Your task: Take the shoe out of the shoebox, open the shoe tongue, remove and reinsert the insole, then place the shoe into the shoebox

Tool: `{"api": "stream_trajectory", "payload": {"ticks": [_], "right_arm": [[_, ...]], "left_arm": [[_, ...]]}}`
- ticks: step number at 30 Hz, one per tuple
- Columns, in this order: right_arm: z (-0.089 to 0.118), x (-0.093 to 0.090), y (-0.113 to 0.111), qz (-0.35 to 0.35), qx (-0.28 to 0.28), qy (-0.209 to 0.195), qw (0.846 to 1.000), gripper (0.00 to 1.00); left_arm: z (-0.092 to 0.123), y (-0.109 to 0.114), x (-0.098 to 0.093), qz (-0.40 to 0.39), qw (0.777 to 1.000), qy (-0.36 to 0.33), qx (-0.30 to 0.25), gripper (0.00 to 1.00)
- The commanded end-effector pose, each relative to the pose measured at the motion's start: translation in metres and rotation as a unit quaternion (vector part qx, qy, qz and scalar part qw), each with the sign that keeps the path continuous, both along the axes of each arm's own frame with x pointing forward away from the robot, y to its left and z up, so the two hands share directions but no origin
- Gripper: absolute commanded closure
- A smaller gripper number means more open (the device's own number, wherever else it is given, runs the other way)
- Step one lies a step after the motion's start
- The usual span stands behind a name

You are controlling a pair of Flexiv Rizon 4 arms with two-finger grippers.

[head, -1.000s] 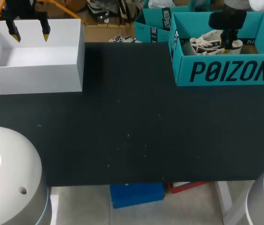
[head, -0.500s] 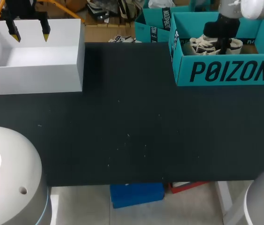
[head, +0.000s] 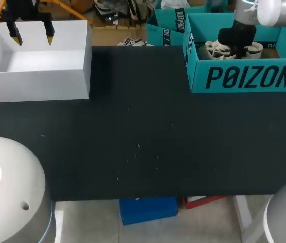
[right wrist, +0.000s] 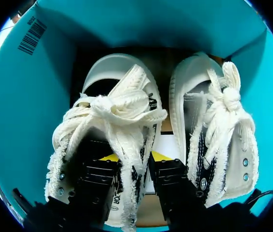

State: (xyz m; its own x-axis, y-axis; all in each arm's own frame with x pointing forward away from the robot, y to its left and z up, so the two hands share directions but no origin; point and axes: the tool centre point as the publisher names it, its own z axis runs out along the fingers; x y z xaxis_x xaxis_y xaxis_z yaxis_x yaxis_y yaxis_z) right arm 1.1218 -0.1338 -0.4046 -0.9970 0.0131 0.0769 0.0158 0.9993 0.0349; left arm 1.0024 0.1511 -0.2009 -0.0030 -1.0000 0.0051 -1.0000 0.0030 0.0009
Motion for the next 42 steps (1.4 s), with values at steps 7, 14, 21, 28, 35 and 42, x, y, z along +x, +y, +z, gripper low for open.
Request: {"api": "stream_trajectory", "payload": {"ticks": [7,14,21,28,35,42], "right_arm": [[-0.008,-0.004,0.003,-0.002,-0.007,0.005,1.0,1.0],[0.015,-0.01,-0.001,0.0,-0.013,0.009,1.0,1.0],[0.052,-0.004,-0.01,-0.004,-0.031,-0.009,0.999,1.0],[0.091,0.0,-0.018,-0.013,-0.049,-0.019,0.999,1.0],[0.134,0.0,-0.016,-0.012,-0.062,-0.008,0.998,1.0],[0.176,0.001,0.003,-0.013,-0.089,-0.021,0.996,1.0]], "left_arm": [[0.001,-0.001,-0.001,0.001,1.0,0.001,0.001,0.0],[0.001,-0.001,-0.001,0.001,1.0,0.001,0.001,0.0],[0.001,-0.001,-0.001,0.001,1.0,0.001,0.001,0.0],[0.001,-0.001,-0.001,0.001,1.0,0.001,0.001,0.0],[0.001,-0.001,-0.001,0.001,1.0,0.001,0.001,0.0],[0.001,-0.001,-0.001,0.001,1.0,0.001,0.001,0.0]]}}
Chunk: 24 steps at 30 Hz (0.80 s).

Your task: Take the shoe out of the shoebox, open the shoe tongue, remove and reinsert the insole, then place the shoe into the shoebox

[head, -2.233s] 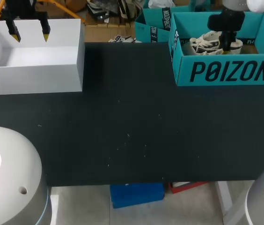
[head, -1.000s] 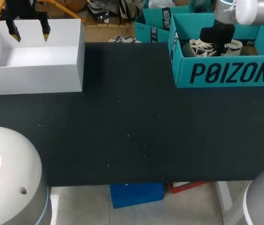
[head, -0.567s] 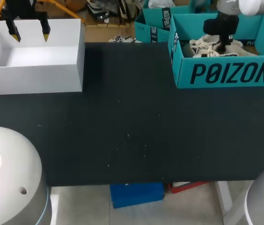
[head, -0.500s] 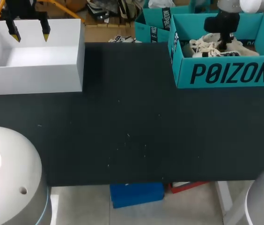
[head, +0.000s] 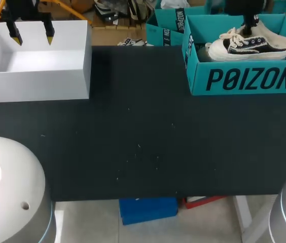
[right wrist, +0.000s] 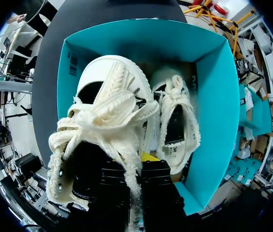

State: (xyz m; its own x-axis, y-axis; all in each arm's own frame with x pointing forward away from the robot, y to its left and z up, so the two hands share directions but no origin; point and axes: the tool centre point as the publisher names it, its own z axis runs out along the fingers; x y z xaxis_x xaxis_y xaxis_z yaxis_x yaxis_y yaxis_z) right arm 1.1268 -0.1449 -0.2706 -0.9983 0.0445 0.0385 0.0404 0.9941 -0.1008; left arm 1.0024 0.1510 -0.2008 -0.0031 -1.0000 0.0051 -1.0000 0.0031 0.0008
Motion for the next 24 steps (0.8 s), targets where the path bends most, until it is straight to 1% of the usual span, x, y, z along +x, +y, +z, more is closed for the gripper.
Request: {"api": "stream_trajectory", "payload": {"ticks": [1,4,8,11,15,17,21,24], "right_arm": [[0.047,-0.005,0.018,-0.002,-0.026,-0.006,1.0,1.0],[0.065,-0.013,0.029,0.003,-0.05,-0.013,0.999,1.0],[0.083,-0.03,0.045,-0.003,-0.067,-0.026,0.997,1.0],[0.095,-0.047,0.06,-0.003,-0.076,-0.037,0.996,1.0],[0.111,-0.075,0.088,-0.004,-0.085,-0.057,0.995,1.0],[0.118,-0.089,0.105,-0.006,-0.078,-0.07,0.994,1.0],[0.117,-0.117,0.143,-0.001,-0.072,-0.077,0.994,1.0],[0.115,-0.134,0.172,-0.01,-0.06,-0.084,0.995,1.0]], "left_arm": [[0.001,-0.001,-0.001,0.001,1.0,0.001,0.001,0.0],[0.001,-0.001,-0.001,0.001,1.0,0.001,0.001,0.0],[0.001,-0.001,-0.001,0.001,1.0,0.001,0.001,0.0],[0.001,-0.001,-0.001,0.001,1.0,0.001,0.001,0.0],[0.001,-0.001,-0.001,0.001,1.0,0.001,0.001,0.0],[0.001,-0.001,-0.001,0.001,1.0,0.001,0.001,0.0],[0.001,-0.001,-0.001,0.001,1.0,0.001,0.001,0.0],[0.001,-0.001,-0.001,0.001,1.0,0.001,0.001,0.0]]}}
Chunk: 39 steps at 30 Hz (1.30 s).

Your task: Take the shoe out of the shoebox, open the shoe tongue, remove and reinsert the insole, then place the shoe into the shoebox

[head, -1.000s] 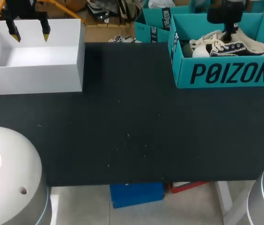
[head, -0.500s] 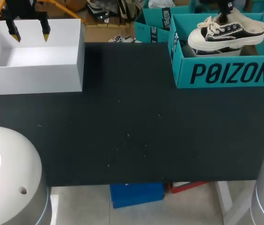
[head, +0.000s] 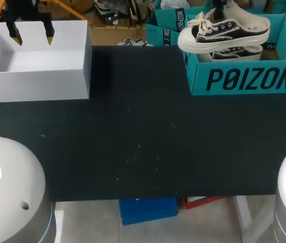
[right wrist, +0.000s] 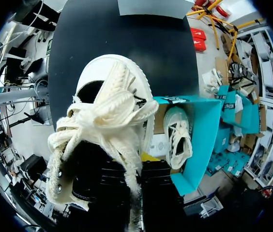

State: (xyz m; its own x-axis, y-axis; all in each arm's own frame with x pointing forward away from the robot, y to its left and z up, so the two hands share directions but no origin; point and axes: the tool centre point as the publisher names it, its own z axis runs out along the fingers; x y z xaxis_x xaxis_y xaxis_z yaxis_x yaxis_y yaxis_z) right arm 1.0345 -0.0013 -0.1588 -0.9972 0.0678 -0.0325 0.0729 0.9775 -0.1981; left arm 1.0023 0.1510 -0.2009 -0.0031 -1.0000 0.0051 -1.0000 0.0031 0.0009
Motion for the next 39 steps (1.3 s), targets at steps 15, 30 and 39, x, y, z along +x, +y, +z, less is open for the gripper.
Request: {"api": "stream_trajectory", "payload": {"ticks": [15,30,39], "right_arm": [[-0.053,-0.095,0.192,-0.037,0.037,-0.039,0.998,1.0],[-0.133,-0.128,0.266,-0.063,0.058,-0.021,0.996,1.0],[-0.168,-0.144,0.281,-0.04,0.071,-0.014,0.997,1.0]], "left_arm": [[0.001,-0.001,-0.001,0.001,1.0,0.001,0.001,0.0],[0.001,-0.001,-0.001,0.001,1.0,0.001,0.001,0.0],[0.001,-0.001,-0.001,0.001,1.0,0.001,0.001,0.0]]}}
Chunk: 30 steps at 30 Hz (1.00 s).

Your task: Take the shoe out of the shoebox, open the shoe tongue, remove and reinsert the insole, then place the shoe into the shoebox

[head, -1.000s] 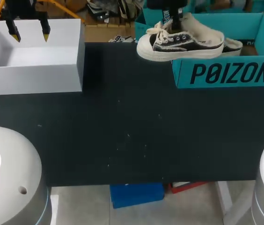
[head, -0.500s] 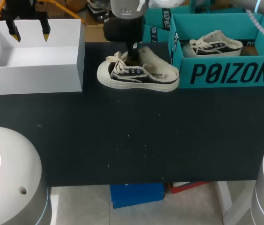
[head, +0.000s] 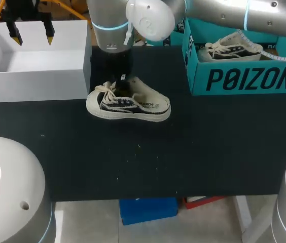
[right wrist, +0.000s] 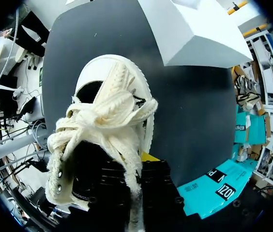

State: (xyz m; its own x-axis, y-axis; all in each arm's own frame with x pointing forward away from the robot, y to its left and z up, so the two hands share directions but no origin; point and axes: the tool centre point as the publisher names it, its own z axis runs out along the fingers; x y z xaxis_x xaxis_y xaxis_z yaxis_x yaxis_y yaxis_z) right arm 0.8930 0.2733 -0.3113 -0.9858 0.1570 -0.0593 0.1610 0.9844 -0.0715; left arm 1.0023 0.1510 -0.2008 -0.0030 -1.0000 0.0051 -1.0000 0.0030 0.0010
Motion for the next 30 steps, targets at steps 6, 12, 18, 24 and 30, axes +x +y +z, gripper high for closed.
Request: {"api": "stream_trajectory", "payload": {"ticks": [6,12,18,24,30], "right_arm": [[-0.039,-0.012,0.014,0.006,0.026,0.014,1.0,1.0],[-0.06,-0.016,0.022,0.022,0.03,0.024,0.999,1.0],[-0.072,-0.015,0.026,0.037,0.034,0.034,0.998,1.0],[-0.077,-0.014,0.026,0.043,0.035,0.041,0.998,1.0],[-0.08,-0.015,0.024,0.051,0.035,0.053,0.997,0.0]], "left_arm": [[0.001,-0.001,-0.001,0.001,1.0,0.0,0.001,0.0],[0.001,-0.001,-0.001,0.001,1.0,0.0,0.001,0.0],[0.001,-0.001,-0.001,0.001,1.0,0.0,0.001,0.0],[0.001,-0.001,-0.001,0.001,1.0,0.0,0.001,0.0],[0.001,-0.001,-0.001,0.001,1.0,0.0,0.001,0.0]]}}
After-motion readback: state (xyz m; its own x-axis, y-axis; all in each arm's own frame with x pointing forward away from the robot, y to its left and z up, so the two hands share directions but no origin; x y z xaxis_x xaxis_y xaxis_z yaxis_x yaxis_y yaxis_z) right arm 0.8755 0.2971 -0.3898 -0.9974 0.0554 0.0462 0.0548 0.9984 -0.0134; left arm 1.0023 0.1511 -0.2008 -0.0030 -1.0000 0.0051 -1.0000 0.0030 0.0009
